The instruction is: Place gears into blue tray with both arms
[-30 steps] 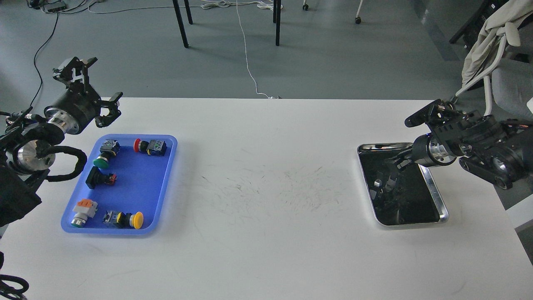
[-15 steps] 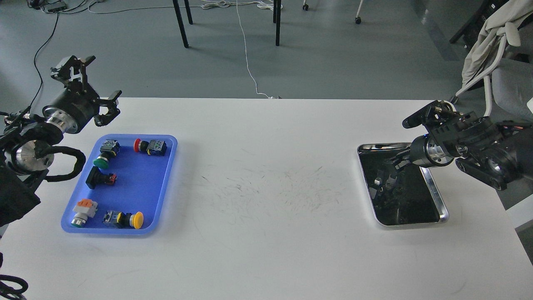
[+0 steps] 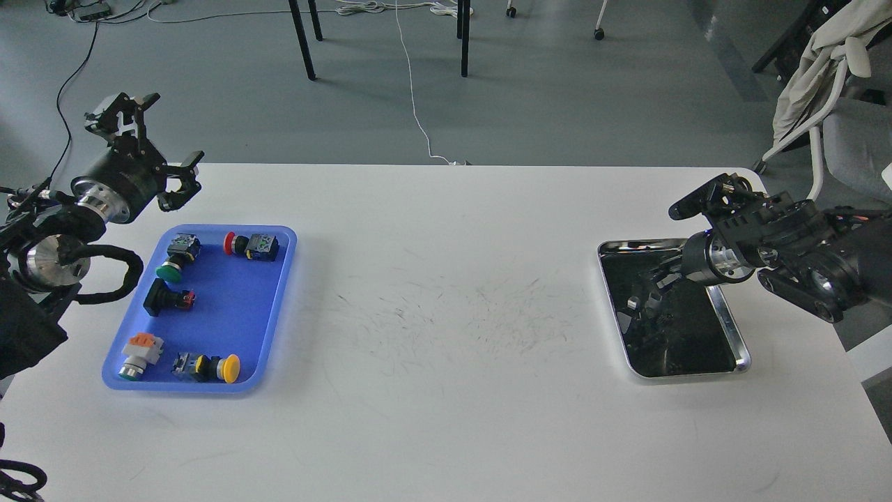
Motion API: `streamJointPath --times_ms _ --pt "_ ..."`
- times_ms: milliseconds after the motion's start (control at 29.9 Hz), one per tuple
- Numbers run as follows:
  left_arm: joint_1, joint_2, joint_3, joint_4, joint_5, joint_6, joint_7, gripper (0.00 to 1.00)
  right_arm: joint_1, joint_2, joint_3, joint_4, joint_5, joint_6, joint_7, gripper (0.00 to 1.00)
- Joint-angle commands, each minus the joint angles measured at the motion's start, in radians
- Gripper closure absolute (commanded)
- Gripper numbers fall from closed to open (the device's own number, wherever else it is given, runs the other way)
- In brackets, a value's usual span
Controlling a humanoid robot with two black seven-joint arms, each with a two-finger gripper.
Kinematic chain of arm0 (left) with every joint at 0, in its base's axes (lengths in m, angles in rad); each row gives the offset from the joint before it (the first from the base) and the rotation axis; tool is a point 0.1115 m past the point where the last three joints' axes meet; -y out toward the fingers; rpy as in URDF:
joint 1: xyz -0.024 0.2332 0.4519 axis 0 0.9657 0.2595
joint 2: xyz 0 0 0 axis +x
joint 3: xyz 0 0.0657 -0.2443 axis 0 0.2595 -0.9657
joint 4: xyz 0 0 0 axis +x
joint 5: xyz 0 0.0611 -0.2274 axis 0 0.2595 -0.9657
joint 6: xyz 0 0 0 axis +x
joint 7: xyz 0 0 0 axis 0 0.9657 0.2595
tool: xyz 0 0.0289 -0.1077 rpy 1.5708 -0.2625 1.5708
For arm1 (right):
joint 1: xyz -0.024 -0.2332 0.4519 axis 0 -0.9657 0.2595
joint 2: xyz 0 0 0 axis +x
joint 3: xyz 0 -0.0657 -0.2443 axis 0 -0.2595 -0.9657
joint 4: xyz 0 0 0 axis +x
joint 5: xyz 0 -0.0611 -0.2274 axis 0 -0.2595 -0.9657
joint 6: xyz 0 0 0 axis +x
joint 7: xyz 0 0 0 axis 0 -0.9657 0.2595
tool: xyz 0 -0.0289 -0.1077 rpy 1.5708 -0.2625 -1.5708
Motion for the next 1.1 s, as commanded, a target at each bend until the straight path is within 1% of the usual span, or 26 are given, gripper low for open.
streamJointPath --times_ms 0,100,201,267,301,368,568,1070 --pt "0.000 0.000 0.000 0.000 0.000 0.000 0.000 0.00 -0.004 0.000 0.000 0.000 -0.001 0.001 0.000 0.59" --pt "0.000 0.000 0.000 0.000 0.000 0.000 0.000 0.00 -0.004 0.000 0.000 0.000 -0.001 0.001 0.000 0.63" --pt "0.000 0.000 0.000 0.000 0.000 0.000 0.000 0.00 -0.004 0.000 -0.003 -0.002 -0.001 0.001 0.000 0.69" --pt "0.000 0.000 0.000 0.000 0.000 0.000 0.000 0.00 -0.004 0.000 -0.003 -0.003 -0.001 0.001 0.000 0.77" --pt "0.000 0.000 0.000 0.000 0.000 0.000 0.000 0.00 -0.004 0.000 -0.003 -0.006 -0.001 0.001 0.000 0.79" --pt "0.000 0.000 0.000 0.000 0.000 0.000 0.000 0.00 -0.004 0.000 -0.005 -0.008 -0.001 0.001 0.001 0.87" --pt "-0.002 0.000 0.000 0.000 0.000 0.000 0.000 0.00 -0.001 0.000 -0.006 -0.006 -0.003 0.003 0.008 0.98" --pt "-0.002 0.000 0.000 0.000 0.000 0.000 0.000 0.00 0.037 0.000 -0.003 -0.002 -0.001 0.004 0.009 0.99"
